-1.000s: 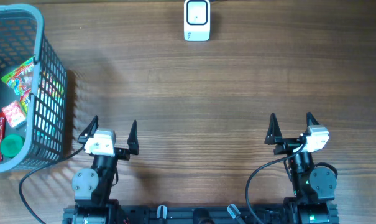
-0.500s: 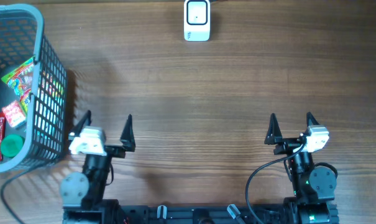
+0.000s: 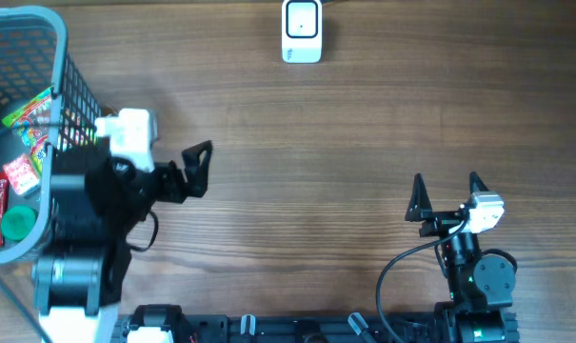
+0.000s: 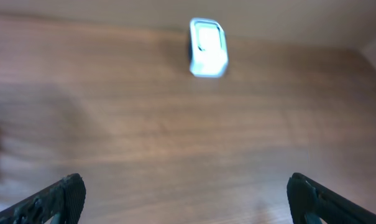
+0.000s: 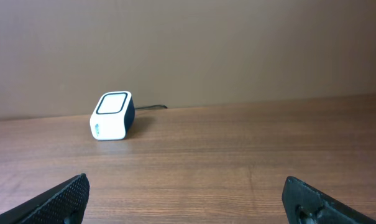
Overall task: Scan the item barcode
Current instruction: 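Move the left gripper over the basket toward the green-capped jar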
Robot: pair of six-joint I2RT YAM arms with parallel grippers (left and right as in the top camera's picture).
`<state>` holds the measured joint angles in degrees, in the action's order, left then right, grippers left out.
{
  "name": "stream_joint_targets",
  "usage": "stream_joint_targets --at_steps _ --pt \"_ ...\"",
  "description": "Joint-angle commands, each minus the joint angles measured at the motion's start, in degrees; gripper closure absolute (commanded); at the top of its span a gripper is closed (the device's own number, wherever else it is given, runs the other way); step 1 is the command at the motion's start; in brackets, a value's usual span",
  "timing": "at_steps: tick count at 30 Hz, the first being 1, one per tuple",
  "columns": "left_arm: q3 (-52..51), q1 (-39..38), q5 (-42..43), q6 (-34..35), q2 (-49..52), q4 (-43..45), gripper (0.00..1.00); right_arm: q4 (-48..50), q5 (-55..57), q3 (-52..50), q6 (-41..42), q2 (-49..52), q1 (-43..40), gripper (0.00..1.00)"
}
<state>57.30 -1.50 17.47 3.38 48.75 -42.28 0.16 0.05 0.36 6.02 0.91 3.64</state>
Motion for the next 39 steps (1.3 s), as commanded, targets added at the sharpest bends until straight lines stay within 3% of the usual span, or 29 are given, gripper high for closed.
stream_joint_targets --at_steps 1,9,16,19,21,26,30,39 --pt "1.09 0.11 6.56 0.66 6.43 -1.31 0.0 0.17 -0.46 -0.04 0.52 -0.26 0.04 0.0" --pt "9.25 1.6 2.19 9.11 12.81 -6.45 0.0 0.17 -0.46 -0.07 0.55 -0.26 0.04 0.0" --pt "33.77 5.66 -11.23 13.73 16.48 -19.89 0.0 0.17 -0.46 -0.07 0.52 -0.26 0.04 0.0" --pt "45.97 11.37 -19.78 18.6 19.23 -28.26 0.0 0.17 -0.46 -0.04 0.52 -0.26 0.04 0.0" --pt "48.94 15.15 -21.79 21.64 20.33 -31.3 0.0 0.17 -0.46 -0.07 0.55 -0.26 0.04 0.0" --pt "49.7 28.65 -21.27 29.92 23.26 -35.19 0.0 0.17 -0.46 -0.07 0.52 -0.26 0.04 0.0" --pt "49.7 37.64 -20.28 30.6 27.08 -35.39 0.0 0.17 -0.46 -0.07 0.52 -0.26 0.04 0.0" --pt "49.59 47.98 -20.37 42.34 36.94 -41.53 0.0 0.17 -0.46 -0.04 0.52 -0.26 0.04 0.0"
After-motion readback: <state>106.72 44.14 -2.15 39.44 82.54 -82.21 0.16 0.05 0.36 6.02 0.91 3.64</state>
